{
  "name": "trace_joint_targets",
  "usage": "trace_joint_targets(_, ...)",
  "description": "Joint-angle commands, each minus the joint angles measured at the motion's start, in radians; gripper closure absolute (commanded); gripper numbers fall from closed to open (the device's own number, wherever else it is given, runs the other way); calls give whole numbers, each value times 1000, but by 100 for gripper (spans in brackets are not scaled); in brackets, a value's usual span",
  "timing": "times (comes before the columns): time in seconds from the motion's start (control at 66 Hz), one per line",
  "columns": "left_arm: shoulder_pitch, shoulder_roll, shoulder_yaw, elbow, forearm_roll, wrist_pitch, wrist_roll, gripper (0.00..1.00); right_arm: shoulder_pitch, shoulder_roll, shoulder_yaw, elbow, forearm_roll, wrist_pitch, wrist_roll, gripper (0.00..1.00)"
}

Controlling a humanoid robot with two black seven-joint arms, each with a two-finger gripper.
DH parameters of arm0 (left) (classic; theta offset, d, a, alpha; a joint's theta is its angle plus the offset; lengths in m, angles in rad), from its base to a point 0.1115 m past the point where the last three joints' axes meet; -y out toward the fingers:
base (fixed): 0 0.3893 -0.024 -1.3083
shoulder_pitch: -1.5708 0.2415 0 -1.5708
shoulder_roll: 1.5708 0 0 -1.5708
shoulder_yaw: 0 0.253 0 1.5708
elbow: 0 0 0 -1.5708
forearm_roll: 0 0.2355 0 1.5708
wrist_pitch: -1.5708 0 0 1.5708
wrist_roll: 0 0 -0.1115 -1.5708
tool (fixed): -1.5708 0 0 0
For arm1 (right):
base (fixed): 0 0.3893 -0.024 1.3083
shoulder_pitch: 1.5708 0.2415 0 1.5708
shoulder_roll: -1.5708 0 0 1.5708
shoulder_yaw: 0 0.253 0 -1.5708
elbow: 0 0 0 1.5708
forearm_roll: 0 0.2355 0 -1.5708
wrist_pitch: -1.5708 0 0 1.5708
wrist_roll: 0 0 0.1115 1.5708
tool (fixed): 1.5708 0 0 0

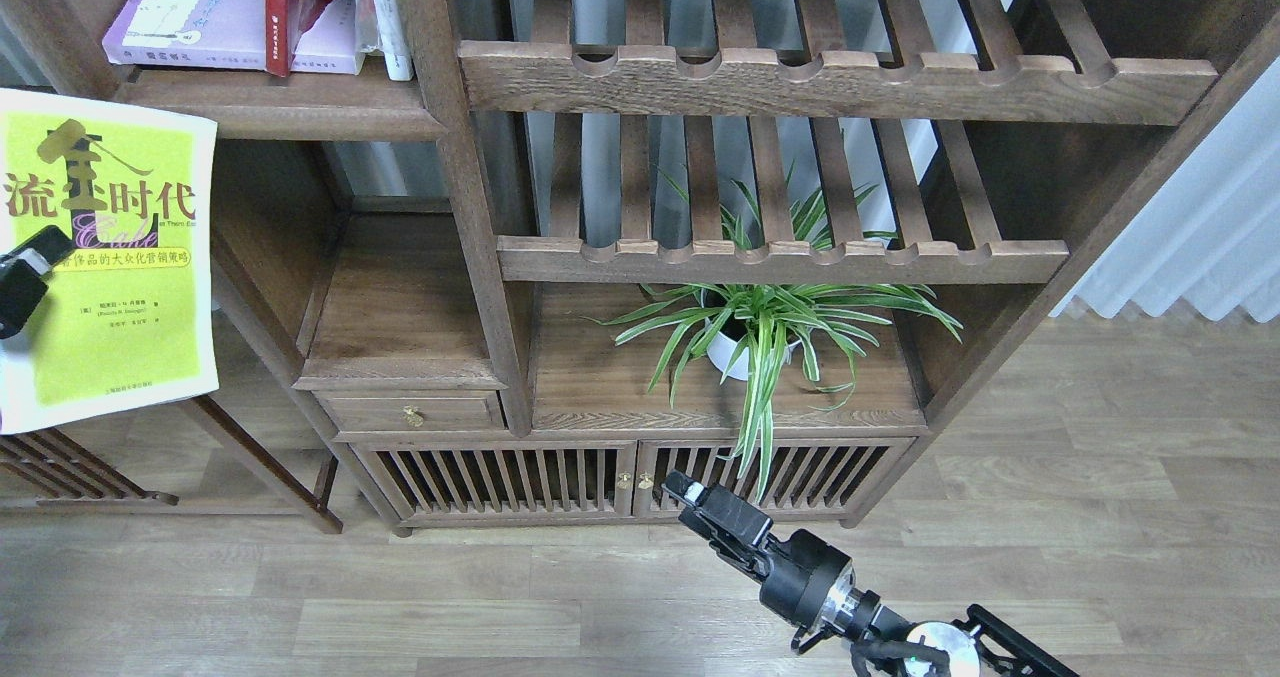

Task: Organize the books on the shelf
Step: 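Raise the yellow book onto the upper shelf beside the red book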

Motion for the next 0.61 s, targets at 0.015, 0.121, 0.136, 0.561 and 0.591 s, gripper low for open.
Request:
trace_joint_targets(0.015,-109,72,9,2,-24,0,1,99,-1,-1,1,0,0,0,0,1)
trace_joint_targets(0.121,-179,109,21,3,-47,0,1,99,-1,1,0,2,0,0,0,1)
trace_joint_targets(0.136,-185,112,24,5,-47,0,1,99,-1,1,0,2,0,0,0,1)
trace_joint_targets(0.561,-619,166,297,98,-38,0,17,98,-1,1,-8,5,0,0,0,1)
trace_joint_targets(0.591,-641,167,306,108,-38,0,19,98,-1,1,-8,8,0,0,0,1)
